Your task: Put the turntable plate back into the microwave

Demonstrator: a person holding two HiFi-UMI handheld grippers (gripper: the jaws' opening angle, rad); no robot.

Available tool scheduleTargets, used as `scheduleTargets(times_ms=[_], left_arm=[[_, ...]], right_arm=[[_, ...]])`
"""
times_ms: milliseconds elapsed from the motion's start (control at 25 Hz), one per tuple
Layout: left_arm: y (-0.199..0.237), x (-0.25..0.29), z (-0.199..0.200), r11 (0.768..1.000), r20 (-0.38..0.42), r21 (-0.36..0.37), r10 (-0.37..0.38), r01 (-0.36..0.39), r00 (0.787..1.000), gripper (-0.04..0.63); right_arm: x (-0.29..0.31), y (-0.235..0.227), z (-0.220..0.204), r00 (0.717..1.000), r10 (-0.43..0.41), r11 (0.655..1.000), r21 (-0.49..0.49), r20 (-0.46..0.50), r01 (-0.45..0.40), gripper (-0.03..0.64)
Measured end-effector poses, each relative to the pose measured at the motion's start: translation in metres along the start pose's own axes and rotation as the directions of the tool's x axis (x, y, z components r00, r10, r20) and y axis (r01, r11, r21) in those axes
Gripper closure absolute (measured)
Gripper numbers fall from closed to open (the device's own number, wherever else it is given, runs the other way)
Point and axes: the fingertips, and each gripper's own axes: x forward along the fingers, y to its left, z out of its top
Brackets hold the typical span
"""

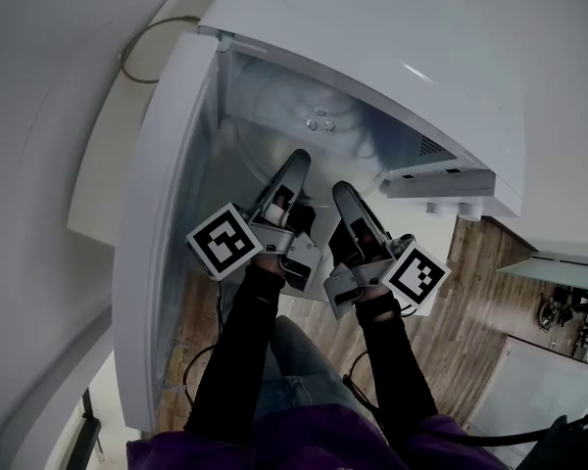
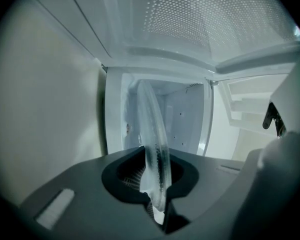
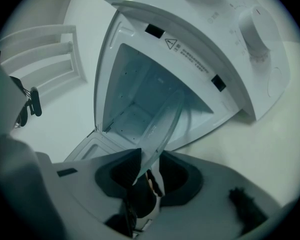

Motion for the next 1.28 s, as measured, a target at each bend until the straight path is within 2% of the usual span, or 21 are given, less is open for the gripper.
scheduleTargets(times_ms=[160, 280, 480, 720, 1000, 1280], left_arm=[[0.0015, 0.0013, 0.0033, 0.999, -0.009, 0.041, 0.002, -0.002, 1.0, 0.554], [-0.0001, 0.0049, 0.0023, 1.0, -0.002, 0.001, 0.003, -0.003, 1.0, 0.555], [0.0002, 0.005, 0.0038, 1.0, -0.011, 0.021, 0.007, -0.007, 1.0, 0.555], [-0.0036, 0.0027, 0.0032, 0.998, 0.012, -0.017, 0.054, -0.053, 0.998, 0.555], [-0.0036, 0.0018, 0.0027, 1.0, 0.018, -0.024, -0.015, 0.015, 1.0, 0.557], [-0.0023, -0.0011, 0.001, 0.999, 0.026, -0.047, -0.014, 0.015, 1.0, 0.558]], right_arm=[[0.0025, -0.0001, 0.0008, 1.0, 0.002, 1.0, 0.006, -0.004, -0.002, 0.502], [0.0038, -0.0026, 0.0024, 1.0, -0.001, 1.0, 0.007, -0.005, 0.001, 0.501], [0.004, -0.0026, 0.0021, 1.0, -0.005, 1.0, 0.007, -0.003, 0.005, 0.5], [0.0022, 0.0, 0.0024, 0.999, -0.024, 0.999, 0.034, -0.027, 0.025, 0.499], [0.0007, 0.0032, 0.0029, 1.0, -0.01, 0.999, -0.04, 0.02, 0.011, 0.499], [-0.0017, 0.0037, 0.0014, 1.0, -0.005, 0.999, -0.042, 0.023, 0.006, 0.499]])
